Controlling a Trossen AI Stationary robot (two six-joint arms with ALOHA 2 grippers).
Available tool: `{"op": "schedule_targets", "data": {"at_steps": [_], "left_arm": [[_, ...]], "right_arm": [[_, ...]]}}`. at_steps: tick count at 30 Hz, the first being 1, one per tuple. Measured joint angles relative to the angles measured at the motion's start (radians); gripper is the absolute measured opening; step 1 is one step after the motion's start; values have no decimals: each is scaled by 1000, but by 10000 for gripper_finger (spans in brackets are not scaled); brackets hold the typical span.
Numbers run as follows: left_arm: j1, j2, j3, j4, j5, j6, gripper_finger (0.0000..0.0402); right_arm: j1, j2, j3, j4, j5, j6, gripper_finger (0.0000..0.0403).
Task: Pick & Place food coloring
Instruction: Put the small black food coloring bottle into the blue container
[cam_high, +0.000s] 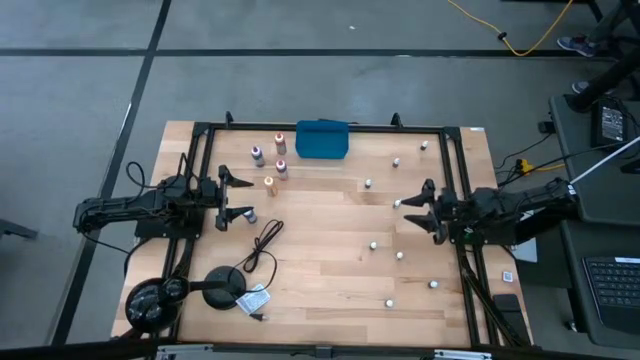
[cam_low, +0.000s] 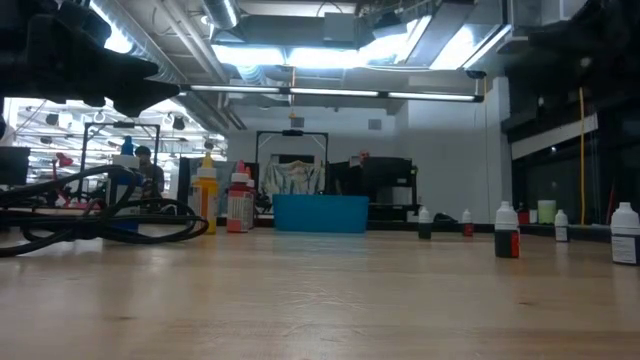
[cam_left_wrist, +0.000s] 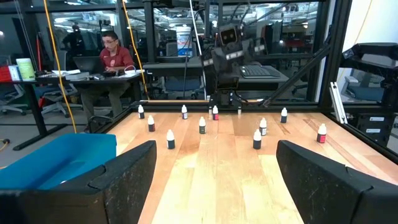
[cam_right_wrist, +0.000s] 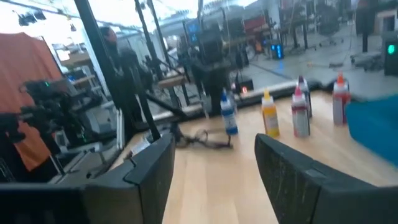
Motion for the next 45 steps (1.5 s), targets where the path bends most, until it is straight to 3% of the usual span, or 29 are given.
{"op": "schedule_targets", "data": {"at_steps": [7,15,33,39,45], "left_arm": [[0,0,0,0,0,0,328],[0,0,0,0,0,0,329],[0,0,0,0,0,0,329],[0,0,0,0,0,0,328],[0,0,0,0,0,0,327]], "right_arm": [[0,75,216,-131,56,-52,223],[0,285,570,-400,166,-50,223],[-32,838,1293,-814,685,155,223],[-137,977,1443,-1005,664,344,223],[-275,1062,1487,-1096,486,450,223]]}}
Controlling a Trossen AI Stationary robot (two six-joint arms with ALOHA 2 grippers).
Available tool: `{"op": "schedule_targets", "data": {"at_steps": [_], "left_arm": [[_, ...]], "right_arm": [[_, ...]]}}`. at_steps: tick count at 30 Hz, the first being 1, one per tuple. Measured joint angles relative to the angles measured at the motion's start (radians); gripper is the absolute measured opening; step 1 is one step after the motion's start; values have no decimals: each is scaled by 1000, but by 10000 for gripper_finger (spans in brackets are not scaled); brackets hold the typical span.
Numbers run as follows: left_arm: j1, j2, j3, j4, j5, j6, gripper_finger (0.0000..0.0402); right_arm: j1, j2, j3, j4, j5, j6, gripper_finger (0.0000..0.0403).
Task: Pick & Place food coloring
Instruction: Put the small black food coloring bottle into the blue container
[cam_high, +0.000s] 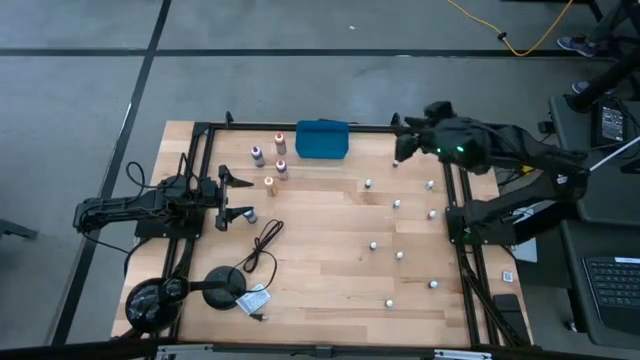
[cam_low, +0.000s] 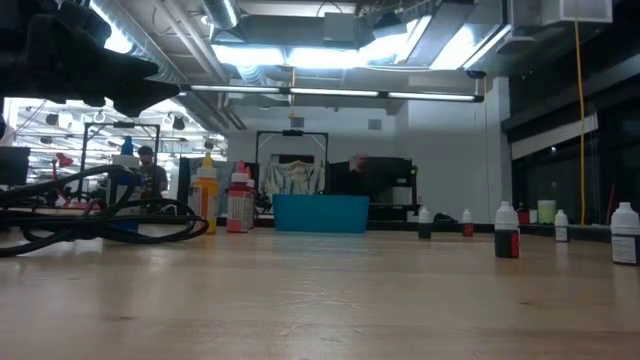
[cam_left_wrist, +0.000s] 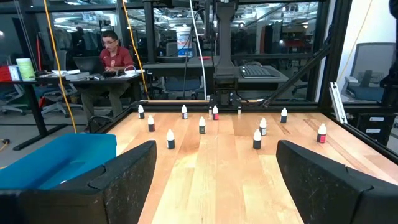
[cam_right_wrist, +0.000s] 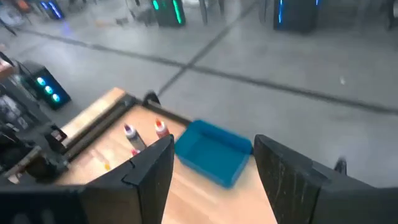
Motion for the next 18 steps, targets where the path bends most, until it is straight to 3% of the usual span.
{"op": "schedule_targets", "data": {"at_steps": [7,18], "left_arm": [[0,0,0,0,0,0,328],[0,0,0,0,0,0,327]], "right_arm": [[-169,84,0,-73,-243,60,223],[-290,275,0,-153,-444,112,223]]}}
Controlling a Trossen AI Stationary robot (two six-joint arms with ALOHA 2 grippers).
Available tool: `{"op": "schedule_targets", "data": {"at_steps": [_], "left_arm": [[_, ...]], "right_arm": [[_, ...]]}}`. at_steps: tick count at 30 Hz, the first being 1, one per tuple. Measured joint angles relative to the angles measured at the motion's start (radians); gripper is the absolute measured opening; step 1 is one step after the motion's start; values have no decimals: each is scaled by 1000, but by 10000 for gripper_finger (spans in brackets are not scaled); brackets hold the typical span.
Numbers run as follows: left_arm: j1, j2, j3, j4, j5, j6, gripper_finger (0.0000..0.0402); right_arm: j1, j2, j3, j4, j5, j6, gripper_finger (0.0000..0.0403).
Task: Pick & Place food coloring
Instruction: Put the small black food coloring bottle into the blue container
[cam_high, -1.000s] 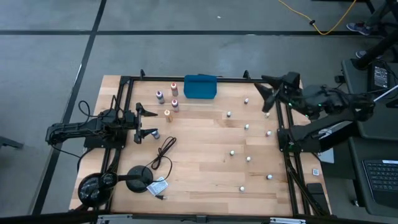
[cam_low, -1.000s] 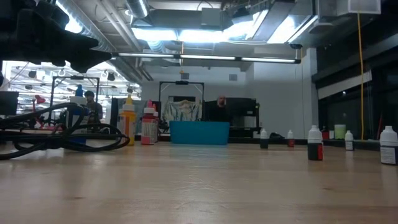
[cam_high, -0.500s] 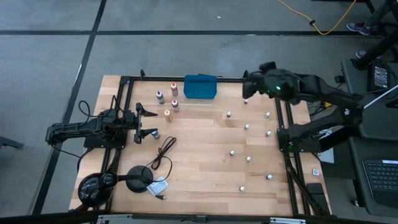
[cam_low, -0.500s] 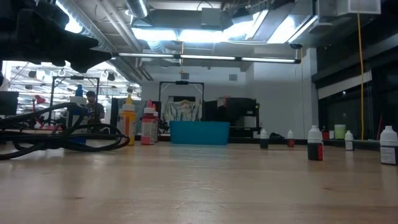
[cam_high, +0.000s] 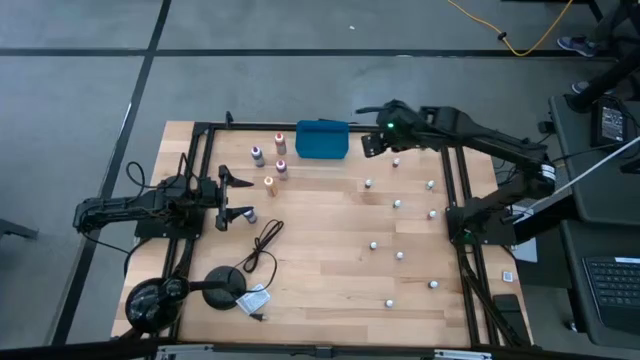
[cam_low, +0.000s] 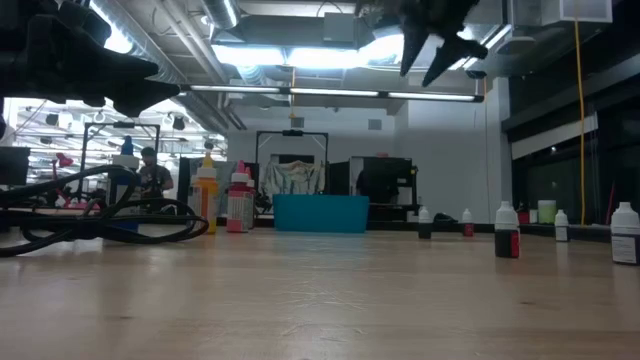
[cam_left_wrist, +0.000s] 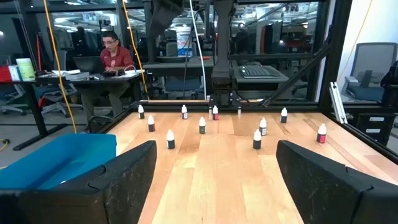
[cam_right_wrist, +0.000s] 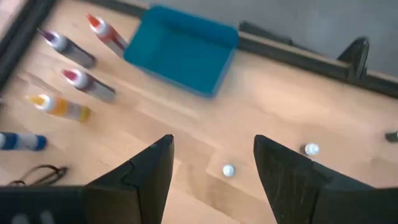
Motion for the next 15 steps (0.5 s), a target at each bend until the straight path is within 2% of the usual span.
{"op": "schedule_targets", "data": {"at_steps": [15], "left_arm": [[0,0,0,0,0,0,329]], "right_arm": [[-5,214,0,-90,-69,-69,223]]}}
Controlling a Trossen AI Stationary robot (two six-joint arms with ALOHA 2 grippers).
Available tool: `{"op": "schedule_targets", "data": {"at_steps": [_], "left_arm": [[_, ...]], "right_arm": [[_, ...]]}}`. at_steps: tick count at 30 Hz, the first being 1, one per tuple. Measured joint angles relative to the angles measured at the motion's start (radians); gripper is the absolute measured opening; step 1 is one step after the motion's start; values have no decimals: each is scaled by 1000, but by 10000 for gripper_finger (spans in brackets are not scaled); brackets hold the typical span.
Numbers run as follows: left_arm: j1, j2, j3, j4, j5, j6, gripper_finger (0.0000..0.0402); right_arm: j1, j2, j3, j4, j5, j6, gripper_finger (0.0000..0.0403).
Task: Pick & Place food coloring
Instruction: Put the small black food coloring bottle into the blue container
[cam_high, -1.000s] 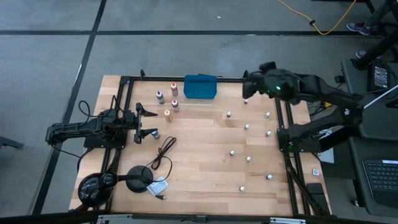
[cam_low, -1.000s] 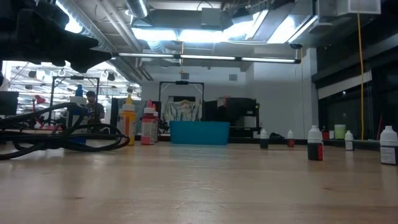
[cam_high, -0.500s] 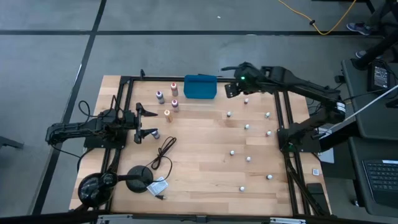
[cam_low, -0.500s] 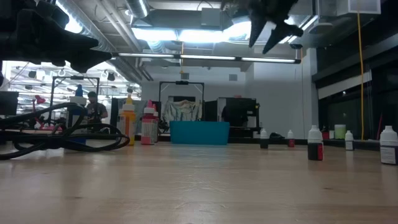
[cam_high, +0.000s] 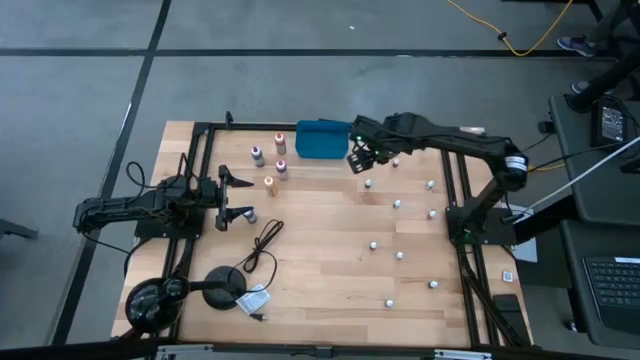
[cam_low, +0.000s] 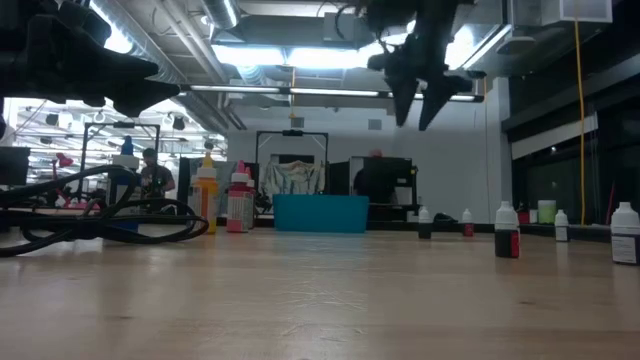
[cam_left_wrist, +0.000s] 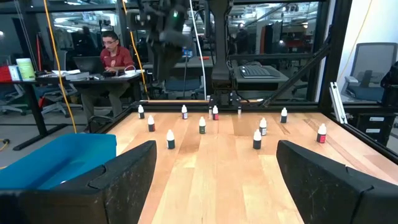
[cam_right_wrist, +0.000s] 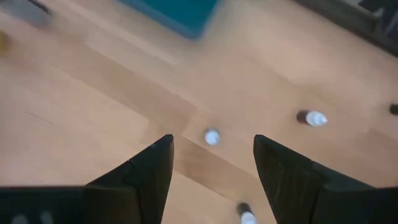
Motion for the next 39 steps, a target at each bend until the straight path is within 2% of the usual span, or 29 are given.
{"op": "schedule_targets", "data": {"at_steps": [10,27,39], "left_arm": [[0,0,0,0,0,0,329],[0,0,0,0,0,0,329],[0,0,0,0,0,0,327]], "right_arm": [[0,79,-58,-20,11,-39,223],[-5,86,-340,338,-69,-21,223],[-6,172,-366,400,-86,-78,223]]}}
